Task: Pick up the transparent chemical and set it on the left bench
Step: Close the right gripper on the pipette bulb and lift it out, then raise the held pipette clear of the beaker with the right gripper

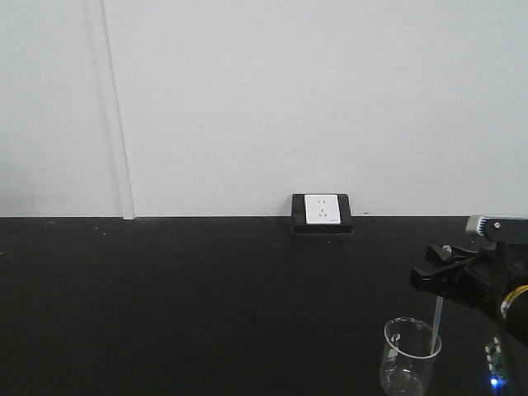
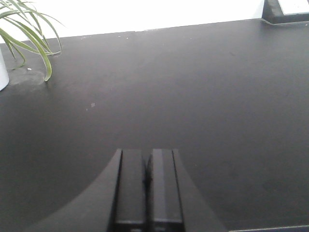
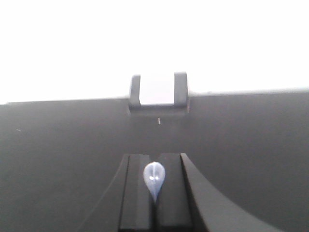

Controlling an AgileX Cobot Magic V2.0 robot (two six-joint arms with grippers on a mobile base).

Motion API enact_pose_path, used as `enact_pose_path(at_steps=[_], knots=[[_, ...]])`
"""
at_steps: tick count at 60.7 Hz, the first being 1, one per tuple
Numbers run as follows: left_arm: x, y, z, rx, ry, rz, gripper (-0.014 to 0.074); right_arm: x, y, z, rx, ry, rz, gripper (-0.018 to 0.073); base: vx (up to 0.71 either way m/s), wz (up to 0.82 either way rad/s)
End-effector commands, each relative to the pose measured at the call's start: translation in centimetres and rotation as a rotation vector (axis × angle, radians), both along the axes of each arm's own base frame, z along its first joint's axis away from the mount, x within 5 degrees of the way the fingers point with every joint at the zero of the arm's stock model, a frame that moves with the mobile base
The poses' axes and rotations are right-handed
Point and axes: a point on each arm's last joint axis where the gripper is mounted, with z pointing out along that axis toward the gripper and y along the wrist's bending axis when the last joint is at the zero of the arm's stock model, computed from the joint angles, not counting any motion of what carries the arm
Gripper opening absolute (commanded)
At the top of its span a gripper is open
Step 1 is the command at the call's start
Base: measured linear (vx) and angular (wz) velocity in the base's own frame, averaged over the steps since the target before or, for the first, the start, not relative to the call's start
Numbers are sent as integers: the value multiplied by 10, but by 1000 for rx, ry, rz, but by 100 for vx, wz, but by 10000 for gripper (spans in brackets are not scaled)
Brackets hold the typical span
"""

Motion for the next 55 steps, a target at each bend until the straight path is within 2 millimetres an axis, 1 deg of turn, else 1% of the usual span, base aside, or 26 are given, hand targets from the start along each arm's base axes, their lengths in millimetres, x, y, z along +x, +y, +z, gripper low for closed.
enact_pose_path(at_steps=[1,2,3,4,5,7,12,16,18,21,25,33,37,45,55], knots=[[-1,0,3,-14,-81,-1,-3,-35,1,42,-61,-161,41,-7,0,0],[-1,0,3,-14,-81,-1,-3,-42,2,41,-75,-158,50,-7,0,0],[-1,0,3,-14,-81,-1,-3,-51,2,46,-84,-178,55,-6,0,0],[-1,0,3,-14,-81,-1,-3,-58,2,47,-92,-184,59,-6,0,0],[-1,0,3,-14,-81,-1,-3,-66,3,44,-100,-181,64,-6,0,0],[-1,0,3,-14,-81,-1,-3,-82,3,46,-108,-197,68,-6,0,0],[-1,0,3,-14,-81,-1,-3,-115,1,48,-119,-228,59,-4,0,0],[-1,0,3,-14,-81,-1,-3,-142,-2,44,-146,-216,37,-4,0,0],[-1,0,3,-14,-81,-1,-3,-154,-3,41,-166,-206,24,-4,0,0],[-1,0,3,-14,-81,-1,-3,-168,-5,36,-180,-191,6,-4,0,0],[-1,0,3,-14,-81,-1,-3,-186,-7,34,-188,-205,-15,-4,0,0],[-1,0,3,-14,-81,-1,-3,-213,-9,29,-191,-260,-36,-4,0,0],[-1,0,3,-14,-81,-1,-3,-223,-10,26,-194,-271,-47,-4,0,0],[-1,0,3,-14,-81,-1,-3,-234,-13,20,-199,-274,-69,-4,0,0],[-1,0,3,-14,-81,-1,-3,-238,-14,20,-203,-268,-87,-4,0,0]])
